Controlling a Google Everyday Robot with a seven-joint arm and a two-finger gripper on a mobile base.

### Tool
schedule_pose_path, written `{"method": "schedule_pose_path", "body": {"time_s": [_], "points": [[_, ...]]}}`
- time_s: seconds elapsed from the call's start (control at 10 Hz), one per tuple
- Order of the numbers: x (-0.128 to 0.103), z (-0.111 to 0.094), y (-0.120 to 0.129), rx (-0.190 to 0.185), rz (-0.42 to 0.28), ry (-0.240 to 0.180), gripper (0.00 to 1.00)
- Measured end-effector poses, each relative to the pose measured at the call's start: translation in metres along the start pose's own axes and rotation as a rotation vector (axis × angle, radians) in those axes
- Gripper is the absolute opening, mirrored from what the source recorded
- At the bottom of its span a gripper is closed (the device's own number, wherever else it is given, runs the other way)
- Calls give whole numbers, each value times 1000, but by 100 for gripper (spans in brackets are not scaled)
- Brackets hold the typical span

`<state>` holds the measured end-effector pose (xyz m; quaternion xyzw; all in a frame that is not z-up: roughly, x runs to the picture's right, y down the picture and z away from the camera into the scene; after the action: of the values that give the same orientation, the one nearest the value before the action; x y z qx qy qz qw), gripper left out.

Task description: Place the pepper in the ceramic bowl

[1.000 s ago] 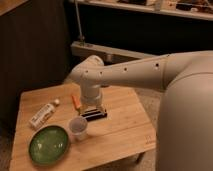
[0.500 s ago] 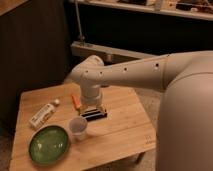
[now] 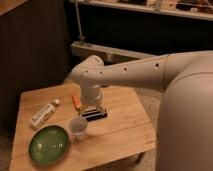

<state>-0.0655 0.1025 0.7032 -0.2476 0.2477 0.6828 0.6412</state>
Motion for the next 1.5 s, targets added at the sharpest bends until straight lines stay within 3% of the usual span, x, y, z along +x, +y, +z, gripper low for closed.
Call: {"method": "schedule_pose_path", "body": {"time_s": [0.5, 0.7, 0.9, 1.0, 1.5], "points": [[-2, 0, 3, -17, -11, 6, 65], [-13, 0, 21, -60, -35, 21, 65], [-29, 1, 61, -107, -67, 38, 65], [-31, 1, 69, -116, -73, 42, 65], [-33, 1, 69, -115, -71, 44, 65]]}}
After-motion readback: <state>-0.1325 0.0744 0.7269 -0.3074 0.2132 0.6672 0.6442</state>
